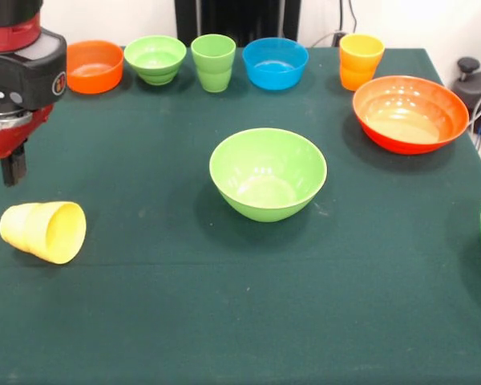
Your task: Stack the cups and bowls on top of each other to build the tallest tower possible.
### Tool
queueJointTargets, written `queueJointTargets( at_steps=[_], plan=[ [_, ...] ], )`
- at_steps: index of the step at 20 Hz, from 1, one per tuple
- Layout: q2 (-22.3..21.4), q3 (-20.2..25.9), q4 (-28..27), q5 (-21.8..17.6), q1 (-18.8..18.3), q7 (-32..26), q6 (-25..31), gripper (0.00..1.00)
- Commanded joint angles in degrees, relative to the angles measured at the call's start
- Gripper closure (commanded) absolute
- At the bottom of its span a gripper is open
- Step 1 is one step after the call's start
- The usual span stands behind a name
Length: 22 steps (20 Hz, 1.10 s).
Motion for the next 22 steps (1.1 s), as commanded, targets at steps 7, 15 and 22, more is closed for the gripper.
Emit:
queueJointTargets(
  at_steps=[7,15,22],
  plan=[
    [-0.8,12.4,5.5,-0.4,-1.4,3.0,-3.2,1.00],
    [0.0,12.0,3.8,-1.9,-1.3,2.8,-2.3,1.00],
    [-0.2,12.6,4.1,-2.3,-1.6,1.9,-2.3,0.00]
  ],
)
